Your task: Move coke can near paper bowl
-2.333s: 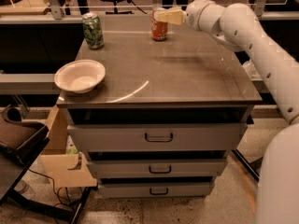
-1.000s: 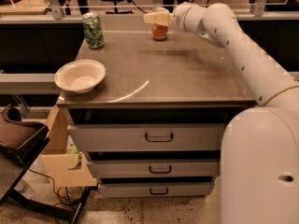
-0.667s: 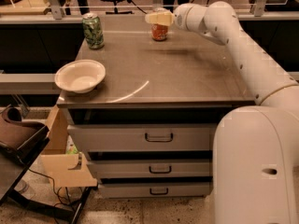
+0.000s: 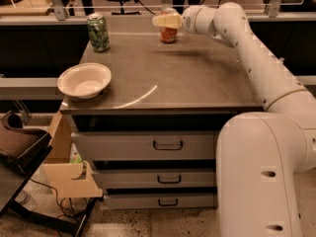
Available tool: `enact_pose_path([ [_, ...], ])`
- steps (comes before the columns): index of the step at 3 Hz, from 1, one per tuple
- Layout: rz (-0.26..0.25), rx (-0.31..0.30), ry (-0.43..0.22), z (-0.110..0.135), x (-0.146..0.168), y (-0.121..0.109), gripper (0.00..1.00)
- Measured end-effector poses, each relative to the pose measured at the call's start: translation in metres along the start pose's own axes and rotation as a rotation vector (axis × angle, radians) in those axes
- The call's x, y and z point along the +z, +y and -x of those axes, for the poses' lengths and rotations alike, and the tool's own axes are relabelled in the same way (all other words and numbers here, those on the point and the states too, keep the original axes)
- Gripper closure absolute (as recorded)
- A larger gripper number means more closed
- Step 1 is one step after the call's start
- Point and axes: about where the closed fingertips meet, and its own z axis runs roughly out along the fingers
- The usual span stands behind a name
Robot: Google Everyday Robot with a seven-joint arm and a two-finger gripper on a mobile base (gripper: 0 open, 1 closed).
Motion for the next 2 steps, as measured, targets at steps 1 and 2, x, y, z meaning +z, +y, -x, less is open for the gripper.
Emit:
enact_pose_path([
  [1,0.042,0.034,-0.013,-0.0197,0.025,0.0105,0.0],
  [2,0.05,0.038,-0.016,-0.0246,0.03,0.0121,0.0],
])
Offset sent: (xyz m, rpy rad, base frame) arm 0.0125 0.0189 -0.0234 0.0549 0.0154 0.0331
